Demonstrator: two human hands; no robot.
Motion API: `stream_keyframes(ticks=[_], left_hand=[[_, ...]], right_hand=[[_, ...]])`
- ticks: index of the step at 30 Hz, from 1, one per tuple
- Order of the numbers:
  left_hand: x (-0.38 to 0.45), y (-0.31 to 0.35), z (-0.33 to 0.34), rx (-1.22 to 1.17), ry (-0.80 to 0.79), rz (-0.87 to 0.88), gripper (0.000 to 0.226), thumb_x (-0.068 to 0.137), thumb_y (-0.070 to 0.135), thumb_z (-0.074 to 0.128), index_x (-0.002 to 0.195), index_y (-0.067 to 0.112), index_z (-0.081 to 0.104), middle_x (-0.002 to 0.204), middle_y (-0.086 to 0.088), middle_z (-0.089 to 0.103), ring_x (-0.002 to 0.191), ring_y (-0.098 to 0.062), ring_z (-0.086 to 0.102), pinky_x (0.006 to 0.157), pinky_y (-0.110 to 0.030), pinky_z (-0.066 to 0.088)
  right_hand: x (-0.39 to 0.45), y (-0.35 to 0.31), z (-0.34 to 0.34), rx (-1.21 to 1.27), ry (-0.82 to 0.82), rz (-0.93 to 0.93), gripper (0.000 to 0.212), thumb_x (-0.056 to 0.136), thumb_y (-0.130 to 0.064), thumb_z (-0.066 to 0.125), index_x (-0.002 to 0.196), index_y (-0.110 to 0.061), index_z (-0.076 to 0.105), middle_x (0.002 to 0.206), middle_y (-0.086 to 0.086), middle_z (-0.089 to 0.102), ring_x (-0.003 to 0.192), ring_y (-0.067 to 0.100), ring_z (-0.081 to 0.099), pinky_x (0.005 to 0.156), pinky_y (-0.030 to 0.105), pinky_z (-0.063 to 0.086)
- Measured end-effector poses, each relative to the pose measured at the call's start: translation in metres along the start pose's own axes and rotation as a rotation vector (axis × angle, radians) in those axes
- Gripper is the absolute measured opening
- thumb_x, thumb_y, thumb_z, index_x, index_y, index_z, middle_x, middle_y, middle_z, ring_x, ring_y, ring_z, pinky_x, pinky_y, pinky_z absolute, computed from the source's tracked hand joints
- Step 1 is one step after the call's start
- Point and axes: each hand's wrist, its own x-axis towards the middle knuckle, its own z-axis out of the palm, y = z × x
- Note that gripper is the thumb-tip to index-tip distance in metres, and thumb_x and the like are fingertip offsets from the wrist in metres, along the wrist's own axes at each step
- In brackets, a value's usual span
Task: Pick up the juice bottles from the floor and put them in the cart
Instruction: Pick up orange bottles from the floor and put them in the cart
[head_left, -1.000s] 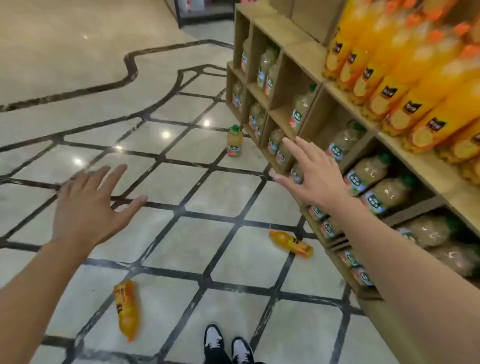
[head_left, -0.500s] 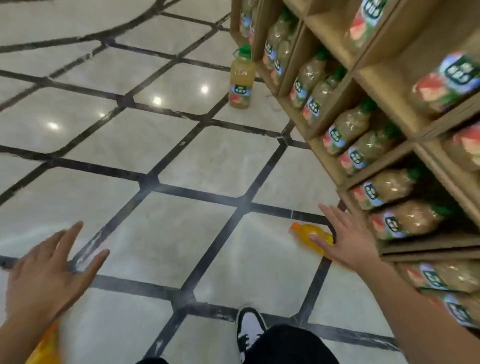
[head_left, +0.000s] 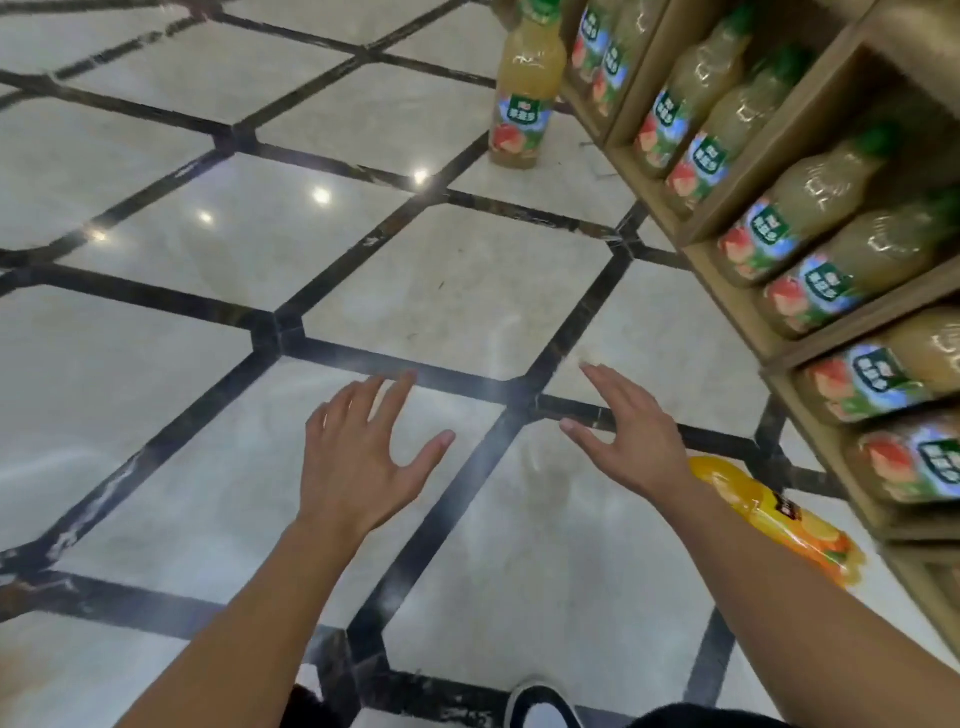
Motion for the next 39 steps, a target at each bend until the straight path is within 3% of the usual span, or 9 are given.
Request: stream_keyframes(ticks=[8, 11, 16, 19, 22, 28, 39], left_hand=[[0.048, 0.134, 0.091, 0.009, -0.146, 0.331, 0.078, 0.085, 0.08, 0.033, 0.149, 0.035, 0.035, 0.143, -0.003, 0.052, 0.131, -0.028, 0.048, 0.101, -0.053, 0.043], [0.049, 0.164, 0.113, -0.009, -0.168, 0.378, 0.076, 0.085, 0.08, 0.036, 0.148, 0.038, 0.035, 0.146, -0.003, 0.05, 0.134, -0.027, 0.046, 0.104, -0.053, 0.041], [0.045, 0.172, 0.136, 0.001, -0.216, 0.394, 0.078, 0.084, 0.084, 0.03, 0.149, 0.042, 0.031, 0.151, 0.0, 0.046, 0.137, -0.027, 0.044, 0.107, -0.056, 0.039], [0.043, 0.167, 0.139, 0.003, -0.23, 0.403, 0.077, 0.084, 0.083, 0.03, 0.149, 0.041, 0.032, 0.151, 0.001, 0.046, 0.139, -0.026, 0.041, 0.109, -0.056, 0.037], [0.041, 0.164, 0.139, -0.011, -0.231, 0.403, 0.076, 0.085, 0.082, 0.031, 0.149, 0.04, 0.032, 0.15, 0.003, 0.046, 0.14, -0.025, 0.04, 0.109, -0.055, 0.037], [0.037, 0.139, 0.107, -0.009, -0.145, 0.365, 0.075, 0.085, 0.078, 0.041, 0.147, 0.036, 0.038, 0.143, 0.0, 0.054, 0.132, -0.025, 0.049, 0.103, -0.053, 0.043], [-0.004, 0.0, -0.05, 0.073, 0.167, 0.011, 0.074, 0.086, 0.077, 0.041, 0.148, 0.037, 0.037, 0.146, 0.0, 0.051, 0.135, -0.025, 0.046, 0.108, -0.05, 0.039]], right_hand=[[-0.05, 0.105, -0.008, -0.097, -0.088, 0.234, 0.088, 0.082, -0.085, 0.037, 0.158, -0.049, 0.01, 0.167, -0.011, 0.02, 0.152, 0.026, 0.024, 0.112, 0.055, 0.038], [-0.062, 0.148, -0.011, -0.153, -0.218, 0.305, 0.1, 0.078, -0.083, 0.053, 0.156, -0.053, -0.002, 0.17, -0.011, 0.005, 0.156, 0.029, 0.009, 0.118, 0.063, 0.026], [-0.071, 0.206, -0.003, -0.235, -0.415, 0.421, 0.144, 0.058, -0.065, 0.088, 0.148, -0.056, -0.025, 0.17, 0.0, -0.009, 0.156, 0.036, -0.002, 0.119, 0.065, 0.01], [-0.07, 0.219, 0.003, -0.316, -0.394, 0.398, 0.141, 0.068, -0.046, 0.09, 0.148, -0.052, -0.025, 0.167, 0.006, 0.014, 0.152, 0.037, 0.018, 0.119, 0.061, 0.02], [-0.063, 0.217, 0.007, -0.382, -0.353, 0.392, 0.127, 0.074, -0.041, 0.084, 0.152, -0.048, -0.016, 0.154, 0.007, 0.036, 0.14, 0.034, 0.037, 0.113, 0.059, 0.033], [-0.042, 0.152, 0.021, -0.231, -0.341, 0.353, 0.123, 0.069, -0.047, 0.086, 0.154, -0.044, -0.004, 0.145, 0.007, 0.044, 0.132, 0.034, 0.044, 0.105, 0.056, 0.042], [0.041, -0.106, -0.039, -0.035, -0.161, -0.081, 0.125, 0.055, -0.044, 0.089, 0.15, -0.044, 0.007, 0.12, 0.008, 0.054, 0.109, 0.038, 0.056, 0.083, 0.05, 0.054]])
